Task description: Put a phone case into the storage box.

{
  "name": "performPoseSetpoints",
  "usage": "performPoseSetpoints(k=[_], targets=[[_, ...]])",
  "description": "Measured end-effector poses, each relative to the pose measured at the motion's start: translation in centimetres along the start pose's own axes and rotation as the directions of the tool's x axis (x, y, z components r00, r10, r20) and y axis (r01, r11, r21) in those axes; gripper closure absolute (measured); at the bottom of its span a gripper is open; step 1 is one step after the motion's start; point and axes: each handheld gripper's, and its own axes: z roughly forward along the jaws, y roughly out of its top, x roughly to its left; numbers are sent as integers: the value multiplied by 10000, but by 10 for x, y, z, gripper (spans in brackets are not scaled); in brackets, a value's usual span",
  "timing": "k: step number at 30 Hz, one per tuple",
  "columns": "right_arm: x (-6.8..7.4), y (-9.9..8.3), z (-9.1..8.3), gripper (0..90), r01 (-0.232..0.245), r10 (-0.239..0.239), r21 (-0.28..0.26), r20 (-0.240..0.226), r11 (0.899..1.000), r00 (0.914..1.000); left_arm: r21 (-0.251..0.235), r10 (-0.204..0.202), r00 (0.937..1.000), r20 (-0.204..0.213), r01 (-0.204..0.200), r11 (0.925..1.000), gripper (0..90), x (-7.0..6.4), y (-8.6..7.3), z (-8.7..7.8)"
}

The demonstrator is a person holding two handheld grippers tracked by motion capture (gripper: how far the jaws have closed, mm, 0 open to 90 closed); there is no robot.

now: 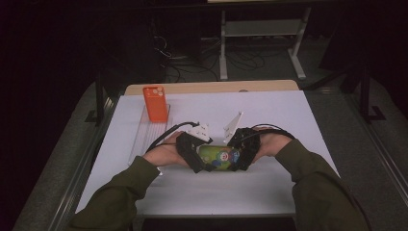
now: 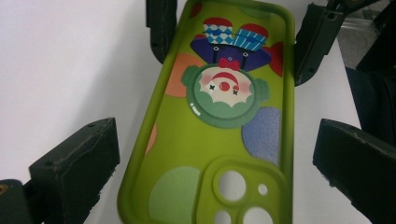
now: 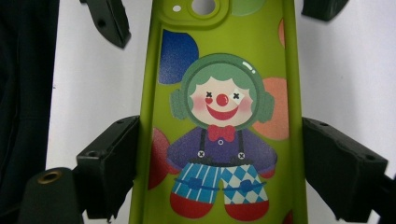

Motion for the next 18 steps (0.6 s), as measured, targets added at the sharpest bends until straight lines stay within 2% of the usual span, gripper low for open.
performPoseSetpoints(k=[5, 7, 16, 17, 18], targets=[[1, 4, 1, 154, 218, -219, -100, -80, 9997, 9997, 181, 107, 9999, 132, -110, 9998, 3, -2, 0, 5], [1, 4, 1, 154, 234, -236, -150, -100, 9996, 9997, 193, -22, 9999, 151, 19, 9998, 3, -2, -1, 7], [3, 5, 0, 154, 360, -363, -179, -200, 9992, 9991, 509, -4, 9991, 424, -18, 9987, 8, -3, -2, 11], [3, 5, -1, 154, 355, -358, -181, -190, 9992, 9992, 520, 40, 9991, 411, -62, 9986, 37, -4, -2, 10], [3, 5, -1, 154, 380, -384, -181, -177, 9991, 9991, 620, 290, 9990, 348, -311, 9976, 75, -2, -1, 10]])
